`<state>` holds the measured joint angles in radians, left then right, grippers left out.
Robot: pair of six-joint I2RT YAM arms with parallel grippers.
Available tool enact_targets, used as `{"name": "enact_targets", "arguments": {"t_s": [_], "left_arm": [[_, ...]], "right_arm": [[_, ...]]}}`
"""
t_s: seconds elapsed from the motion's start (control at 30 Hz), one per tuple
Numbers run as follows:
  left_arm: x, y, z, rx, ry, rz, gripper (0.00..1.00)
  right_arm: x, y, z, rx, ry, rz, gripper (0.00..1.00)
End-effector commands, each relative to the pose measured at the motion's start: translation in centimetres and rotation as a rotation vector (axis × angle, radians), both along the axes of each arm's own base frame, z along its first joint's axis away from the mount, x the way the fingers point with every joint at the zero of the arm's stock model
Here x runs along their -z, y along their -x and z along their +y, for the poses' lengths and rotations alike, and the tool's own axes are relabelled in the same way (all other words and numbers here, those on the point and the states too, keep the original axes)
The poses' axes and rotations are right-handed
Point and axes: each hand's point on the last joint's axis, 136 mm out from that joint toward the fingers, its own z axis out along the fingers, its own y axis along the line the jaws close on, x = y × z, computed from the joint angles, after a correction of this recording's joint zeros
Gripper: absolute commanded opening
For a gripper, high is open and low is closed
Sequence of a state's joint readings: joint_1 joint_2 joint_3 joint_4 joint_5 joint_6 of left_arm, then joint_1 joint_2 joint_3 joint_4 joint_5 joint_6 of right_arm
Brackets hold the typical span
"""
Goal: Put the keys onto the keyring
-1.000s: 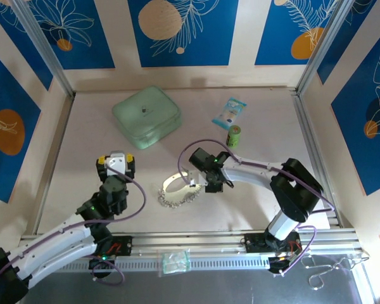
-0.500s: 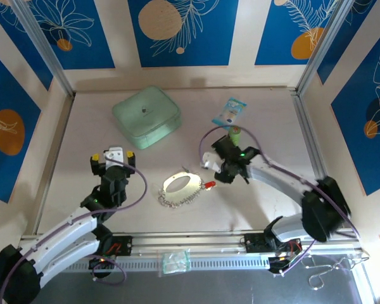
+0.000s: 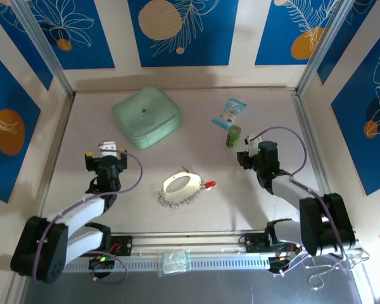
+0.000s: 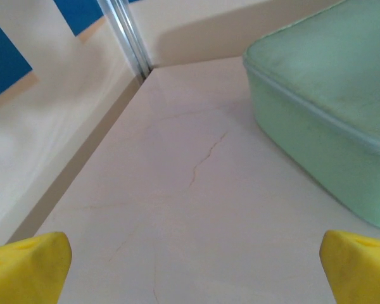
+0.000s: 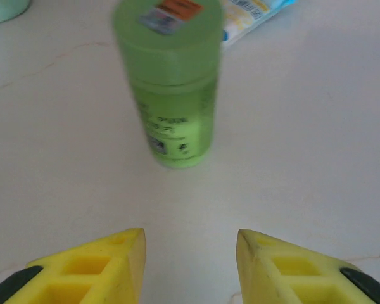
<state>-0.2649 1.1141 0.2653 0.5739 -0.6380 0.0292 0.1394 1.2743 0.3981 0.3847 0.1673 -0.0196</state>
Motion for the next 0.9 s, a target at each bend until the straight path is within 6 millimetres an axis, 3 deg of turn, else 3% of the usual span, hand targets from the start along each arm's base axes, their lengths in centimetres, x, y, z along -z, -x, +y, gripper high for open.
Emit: {"name": "enact_targets", "arguments": {"t_s": [0.0,0.2,0.33,0.5,0.87], "left_arm": [[-0.6,-1.4,-0.8,0.073,0.015,-0.092,1.0],[-0.4,-3.6,-2.3,0.18,0.047,-0.164,1.0],[2.5,-4.6,-3.3,0.244,0.047,-0.125,1.0],[2.6,-5.5,-2.8,0.212,0.049,-0.103,1.0],[3.0,-6.1,-2.6,0.201,0.064,-0.061,1.0]], "right_arm": [[-4.1,-2.8,-0.8,0.031,-0.073,-0.262,0.42],[-2.5,-3.1,-1.8,0.046,-0.108,-0.298,0.42],[-1.8,-3.5,-2.0,0.046,-0.127,-0.26,0.42],[-1.3,-5.0,-2.8,0.066,-0.177,-0.165,0.44],[-1.2,-5.0,-3.0,0.074,-0.187,-0.158,0.45]]}}
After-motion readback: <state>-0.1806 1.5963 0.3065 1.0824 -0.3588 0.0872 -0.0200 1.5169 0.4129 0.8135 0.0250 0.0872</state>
